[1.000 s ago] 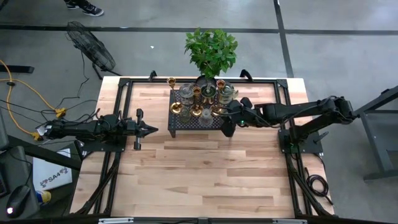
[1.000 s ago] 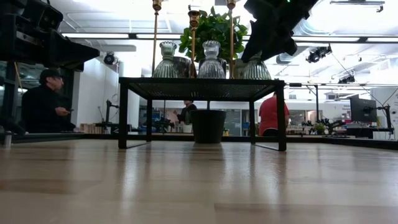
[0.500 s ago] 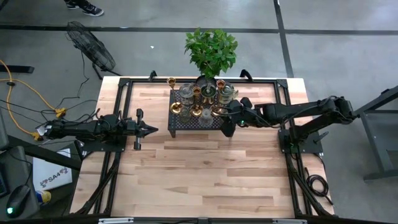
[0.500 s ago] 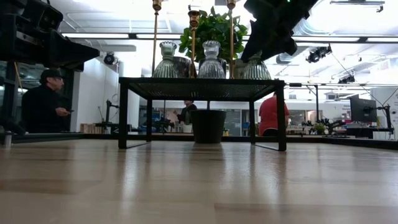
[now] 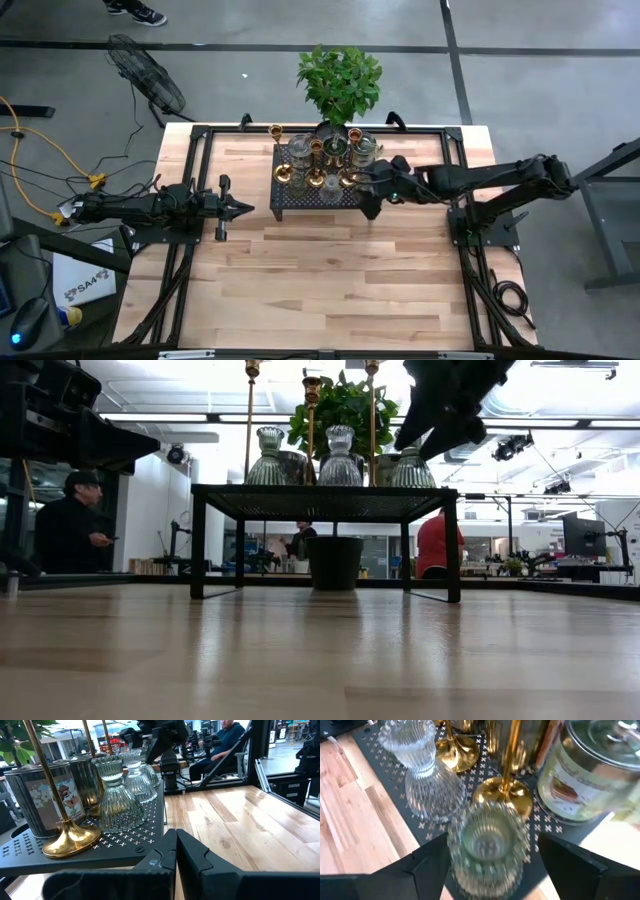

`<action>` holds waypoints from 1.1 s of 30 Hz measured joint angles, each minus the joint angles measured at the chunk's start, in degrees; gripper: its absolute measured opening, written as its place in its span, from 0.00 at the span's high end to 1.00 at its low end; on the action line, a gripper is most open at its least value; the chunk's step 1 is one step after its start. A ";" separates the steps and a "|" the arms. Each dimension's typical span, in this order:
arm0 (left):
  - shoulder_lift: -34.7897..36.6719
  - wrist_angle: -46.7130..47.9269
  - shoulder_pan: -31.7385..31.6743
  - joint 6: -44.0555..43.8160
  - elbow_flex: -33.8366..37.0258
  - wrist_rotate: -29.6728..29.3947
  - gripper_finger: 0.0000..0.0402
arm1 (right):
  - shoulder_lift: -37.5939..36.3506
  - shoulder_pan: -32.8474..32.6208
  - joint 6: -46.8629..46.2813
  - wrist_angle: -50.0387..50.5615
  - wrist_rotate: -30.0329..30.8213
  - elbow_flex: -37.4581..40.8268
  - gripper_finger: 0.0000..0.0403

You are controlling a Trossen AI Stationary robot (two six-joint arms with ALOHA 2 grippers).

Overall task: Pick & Place candle stick holders
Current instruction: Put the green candle holder on the shelf aligned with the other green and transparent candle holders, then return to Home Position

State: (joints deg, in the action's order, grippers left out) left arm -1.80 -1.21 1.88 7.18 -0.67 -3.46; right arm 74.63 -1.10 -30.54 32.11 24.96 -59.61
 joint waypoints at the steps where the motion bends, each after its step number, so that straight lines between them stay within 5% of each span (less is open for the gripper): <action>1: 0.02 0.00 0.00 -0.01 0.00 0.00 1.00 | -0.52 -0.23 -0.25 0.84 0.01 0.00 0.29; 18: 0.02 -0.01 -0.01 0.00 0.00 0.00 1.00 | -6.79 -12.04 -6.62 13.26 -0.53 0.77 0.28; 33: 0.02 -0.02 0.00 0.00 0.00 0.00 1.00 | -21.08 -21.49 -7.18 -3.75 -1.25 25.12 0.53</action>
State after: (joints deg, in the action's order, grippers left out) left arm -1.79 -1.23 1.89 7.18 -0.67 -3.46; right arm 53.55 -22.59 -37.72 28.36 23.71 -34.50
